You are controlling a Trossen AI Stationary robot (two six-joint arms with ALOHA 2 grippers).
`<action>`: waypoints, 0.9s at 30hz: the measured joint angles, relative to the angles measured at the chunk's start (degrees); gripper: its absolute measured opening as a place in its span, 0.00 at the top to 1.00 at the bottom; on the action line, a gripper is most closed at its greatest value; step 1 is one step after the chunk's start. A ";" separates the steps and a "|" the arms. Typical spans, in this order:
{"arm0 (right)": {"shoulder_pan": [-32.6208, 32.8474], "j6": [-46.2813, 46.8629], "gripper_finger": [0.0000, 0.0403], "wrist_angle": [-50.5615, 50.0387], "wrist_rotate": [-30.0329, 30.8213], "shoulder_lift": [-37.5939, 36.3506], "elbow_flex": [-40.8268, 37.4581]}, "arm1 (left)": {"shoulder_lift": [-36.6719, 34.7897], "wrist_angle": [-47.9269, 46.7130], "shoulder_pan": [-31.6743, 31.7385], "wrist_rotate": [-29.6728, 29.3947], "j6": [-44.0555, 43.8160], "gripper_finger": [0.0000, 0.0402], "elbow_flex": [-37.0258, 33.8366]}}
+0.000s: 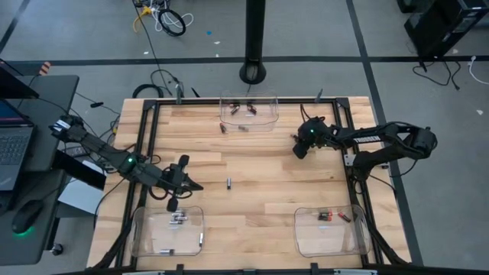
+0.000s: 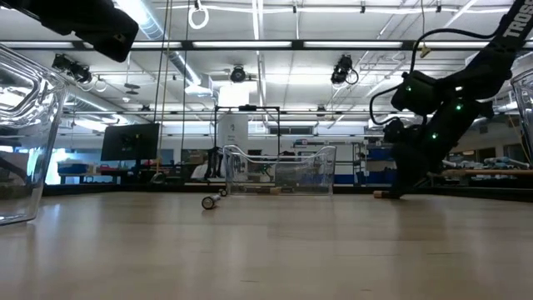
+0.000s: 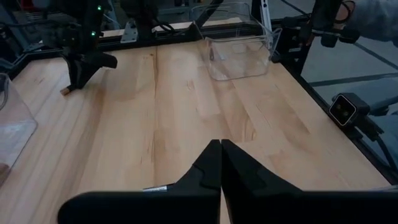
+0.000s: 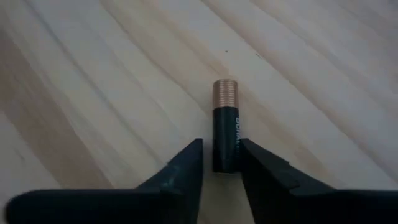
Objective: Sort batteries
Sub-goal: Put the brown battery into the top middle transparent bin
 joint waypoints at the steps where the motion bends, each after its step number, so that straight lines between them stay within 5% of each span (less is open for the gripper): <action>1: 0.00 -0.30 0.74 0.03 -0.28 0.00 0.00 | 0.00 -0.01 0.00 -0.04 -0.02 0.98 0.00; 4: 0.00 -0.94 0.85 0.12 -0.53 0.00 -0.01 | 0.00 -0.03 0.00 -0.08 0.00 0.97 0.01; 16: 6.33 1.45 0.85 -4.70 -0.63 -2.85 2.95 | 0.00 0.16 0.00 -3.18 0.02 0.97 0.01; 22: 14.26 6.26 0.85 -10.19 -0.35 -6.06 10.56 | 0.00 0.34 0.00 -4.53 0.02 0.97 0.00; 27: 19.24 3.97 0.85 -11.29 5.72 -5.53 22.27 | 0.00 0.48 0.00 -5.55 0.17 0.97 0.01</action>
